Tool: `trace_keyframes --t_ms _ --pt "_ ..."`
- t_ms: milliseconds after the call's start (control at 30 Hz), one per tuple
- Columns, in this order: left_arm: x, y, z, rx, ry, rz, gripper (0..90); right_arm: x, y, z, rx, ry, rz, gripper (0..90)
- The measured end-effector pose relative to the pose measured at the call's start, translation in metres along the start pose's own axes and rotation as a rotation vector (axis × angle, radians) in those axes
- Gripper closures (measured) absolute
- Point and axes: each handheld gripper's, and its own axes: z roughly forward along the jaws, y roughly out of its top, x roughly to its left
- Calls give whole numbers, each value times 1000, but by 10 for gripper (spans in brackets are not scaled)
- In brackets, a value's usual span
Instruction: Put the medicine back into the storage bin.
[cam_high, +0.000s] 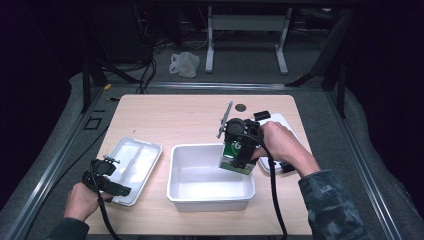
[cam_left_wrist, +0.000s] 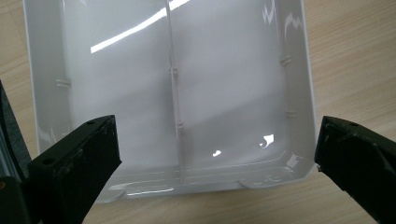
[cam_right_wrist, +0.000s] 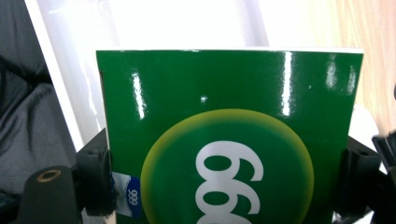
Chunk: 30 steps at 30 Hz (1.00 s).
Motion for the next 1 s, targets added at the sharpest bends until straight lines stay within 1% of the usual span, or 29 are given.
trace_keyframes --t_ms 33,67,100,133,167,200,233,267,300,333,367,400,433,467,500,533,567,633,667,700,733,767,833,900,933,967,1000 --pt "0 0 0 0 0 0 0 0 2 3 6 12 -8 166" --pt "0 0 0 0 0 0 0 0 2 3 6 12 -8 166" --pt "0 0 0 0 0 0 0 1 5 7 12 12 -23 166" --pt "1 0 0 0 0 -2 0 3 8 15 19 10 -48 165" --pt "1 0 0 0 0 -2 0 4 10 19 28 12 -56 165" --pt "1 0 0 -1 0 -2 0 4 10 19 28 12 -56 165" --pt "1 0 -1 -1 0 -1 0 5 11 25 40 18 -70 165" --pt "1 0 -1 -1 0 0 0 5 11 25 40 18 -70 165" --pt "1 0 0 -2 -2 -2 0 7 12 33 47 13 -89 165" --pt "1 0 0 -1 -2 0 0 7 12 38 48 18 -85 164" --pt "1 0 0 -1 -3 2 0 7 12 38 48 18 -85 164" --pt "0 0 0 -1 -3 6 0 6 12 42 59 28 -85 165" --pt "0 0 0 -1 -3 8 0 4 11 51 48 32 -93 164" --pt "0 0 0 -1 -2 6 0 4 11 51 48 32 -93 164" --pt "0 0 0 -2 -4 6 0 3 9 59 49 40 -101 164" --pt "0 0 0 -2 -4 6 0 3 9 59 49 40 -101 164" --pt "1 0 0 0 -3 7 0 2 8 64 65 50 -104 164" --pt "1 0 0 -1 -3 5 0 2 8 68 62 45 -110 164" --pt "1 0 0 0 -2 6 0 2 8 70 74 50 -111 164" --pt "0 1 1 -2 -2 3 0 2 7 76 66 41 -122 163" --pt "0 1 1 -1 -2 4 0 2 7 76 66 41 -122 163" --pt "0 1 1 -1 -2 5 0 1 7 77 90 54 -127 163" --pt "0 1 1 0 -2 8 0 2 6 83 79 44 -132 163" --pt "0 1 1 1 -2 7 0 3 5 89 90 51 -140 163" --pt "0 1 1 1 -2 7 0 3 5 91 108 51 -147 163" --pt "0 1 1 1 -2 7 0 4 5 93 110 28 -151 162" --pt "0 1 1 1 -3 7 0 3 5 97 123 55 -154 162"
